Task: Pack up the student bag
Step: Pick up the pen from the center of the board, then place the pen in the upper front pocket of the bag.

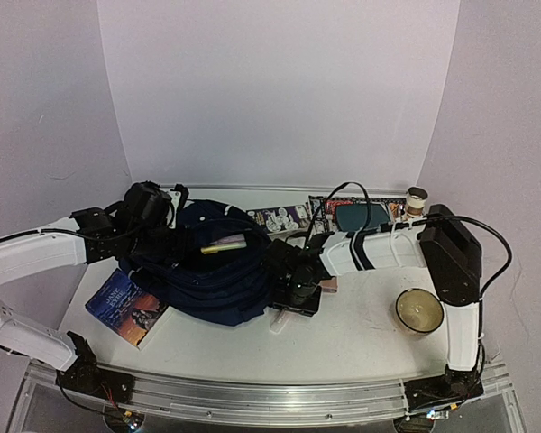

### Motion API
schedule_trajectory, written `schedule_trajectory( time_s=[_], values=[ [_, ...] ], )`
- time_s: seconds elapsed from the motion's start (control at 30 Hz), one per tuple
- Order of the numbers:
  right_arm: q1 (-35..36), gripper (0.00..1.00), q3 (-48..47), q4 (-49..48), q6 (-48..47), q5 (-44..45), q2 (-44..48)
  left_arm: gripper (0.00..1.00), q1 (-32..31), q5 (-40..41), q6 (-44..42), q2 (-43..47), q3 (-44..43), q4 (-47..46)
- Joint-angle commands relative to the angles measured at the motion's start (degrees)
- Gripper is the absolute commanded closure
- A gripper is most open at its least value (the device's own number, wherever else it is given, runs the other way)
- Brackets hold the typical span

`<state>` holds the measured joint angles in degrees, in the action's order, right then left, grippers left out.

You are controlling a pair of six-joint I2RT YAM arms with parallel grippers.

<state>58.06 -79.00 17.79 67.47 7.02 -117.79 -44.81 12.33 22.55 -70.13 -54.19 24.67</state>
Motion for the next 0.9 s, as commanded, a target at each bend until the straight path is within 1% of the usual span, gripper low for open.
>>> schedule_trajectory(
  time_s=[0.0, 0.1, 0.23, 0.33, 0.47, 0.6, 0.73, 0.87],
  values=[
    [0.26, 0.6, 2.53, 5.15, 1.19, 2.65, -0.35, 1.0, 0.43, -1.81, 0.14, 2.36, -3.11, -0.76],
    [0.26, 0.72, 4.98, 5.17, 1.51, 3.29, 0.83, 1.0, 0.43, -3.52, -0.13, 2.55, -3.0, -0.81],
    [0.19, 0.91, 8.1, 5.17, 1.89, 3.9, 3.79, 1.0, 0.43, -5.81, -0.58, 3.37, -2.6, -0.91],
    [0.17, 0.99, 9.77, 5.24, 2.24, 4.64, 6.96, 1.0, 0.45, -8.64, -0.74, 3.58, -2.15, -1.06],
    [0.14, 1.0, 9.4, 5.24, 1.85, 5.25, 12.25, 1.0, 0.38, -12.0, -0.41, 3.94, -1.57, -1.7],
    [0.18, 1.0, 5.92, 5.25, 1.2, 5.24, 16.38, 1.0, 0.4, -15.63, 0.26, 4.53, -1.36, -2.54],
    [0.18, 1.0, 0.49, 4.07, 0.67, 4.58, 18.5, 1.0, 0.34, -18.81, 1.29, 4.05, -0.99, -3.65],
    [-0.01, 1.0, -2.91, -0.54, 0.9, 1.35, 19.09, 1.0, 0.34, -21.3, 2.89, 4.3, -0.32, -5.19]
  ],
)
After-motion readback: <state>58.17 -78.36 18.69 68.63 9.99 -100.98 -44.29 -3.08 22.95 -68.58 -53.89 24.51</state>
